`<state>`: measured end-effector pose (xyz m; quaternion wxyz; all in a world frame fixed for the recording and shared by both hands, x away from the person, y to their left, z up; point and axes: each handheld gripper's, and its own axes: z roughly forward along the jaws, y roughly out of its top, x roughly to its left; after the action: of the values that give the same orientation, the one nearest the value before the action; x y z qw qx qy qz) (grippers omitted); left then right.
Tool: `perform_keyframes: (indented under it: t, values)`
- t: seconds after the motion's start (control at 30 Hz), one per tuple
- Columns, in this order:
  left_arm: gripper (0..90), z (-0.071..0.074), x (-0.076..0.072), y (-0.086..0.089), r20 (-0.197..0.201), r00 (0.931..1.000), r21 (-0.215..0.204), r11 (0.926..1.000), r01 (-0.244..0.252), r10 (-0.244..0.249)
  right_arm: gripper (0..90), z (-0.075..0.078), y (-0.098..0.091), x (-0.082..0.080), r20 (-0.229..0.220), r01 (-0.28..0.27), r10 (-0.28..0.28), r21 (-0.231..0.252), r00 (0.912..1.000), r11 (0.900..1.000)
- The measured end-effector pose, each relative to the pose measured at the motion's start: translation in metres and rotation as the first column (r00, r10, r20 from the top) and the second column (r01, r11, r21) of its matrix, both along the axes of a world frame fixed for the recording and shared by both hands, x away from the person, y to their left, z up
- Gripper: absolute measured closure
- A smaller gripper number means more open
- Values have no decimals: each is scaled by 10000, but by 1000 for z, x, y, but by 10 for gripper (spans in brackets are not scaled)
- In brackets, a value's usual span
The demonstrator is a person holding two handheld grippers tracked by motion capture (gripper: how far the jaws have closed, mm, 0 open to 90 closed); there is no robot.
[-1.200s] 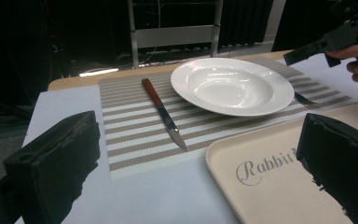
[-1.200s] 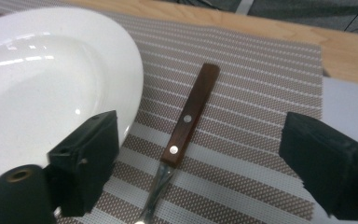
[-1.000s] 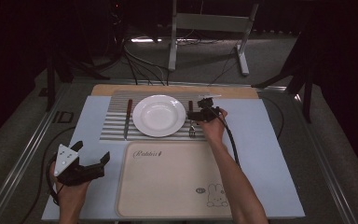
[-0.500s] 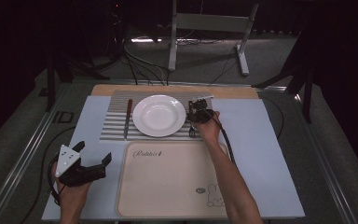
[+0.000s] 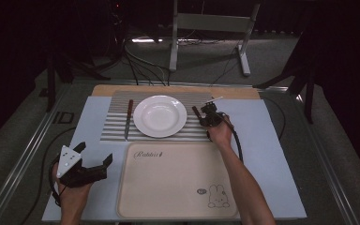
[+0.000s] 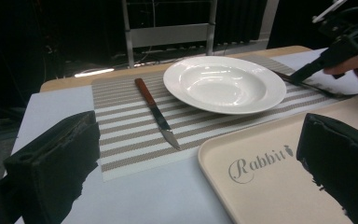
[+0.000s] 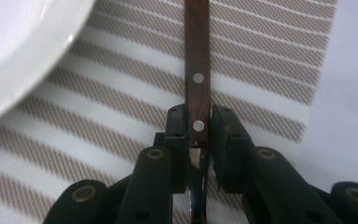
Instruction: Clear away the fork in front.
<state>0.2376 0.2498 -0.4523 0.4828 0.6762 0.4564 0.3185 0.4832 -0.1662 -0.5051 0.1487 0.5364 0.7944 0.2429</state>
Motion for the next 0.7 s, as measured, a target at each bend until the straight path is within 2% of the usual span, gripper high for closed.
perform_keyframes:
  t: [0.1,0.23,0.33,0.37,0.6,0.7]
  values:
    - [2,-1,0,-1,-41,10000,42,10000,22,-22,779,3,-9,-6,34,-129,130,-233,9999,9996]
    - [1,-1,0,-3,-59,10000,107,9999,62,-61,778,4,-15,-3,-190,-212,207,-265,9996,9994]
    - [1,-1,1,-4,-99,9999,122,9999,70,-69,775,3,-13,1,-437,-185,171,-321,9989,9993]
    - [2,-1,1,-4,-112,9999,128,9999,71,-70,772,2,-12,1,-513,-211,186,-478,9985,9986]
    - [1,-1,0,-3,-63,10000,63,10000,68,-67,778,2,-6,1,-374,-305,269,-1003,9989,9945]
    - [2,-1,1,-3,-80,9999,87,9999,79,-78,780,3,-8,1,-439,-345,307,-904,9986,9953]
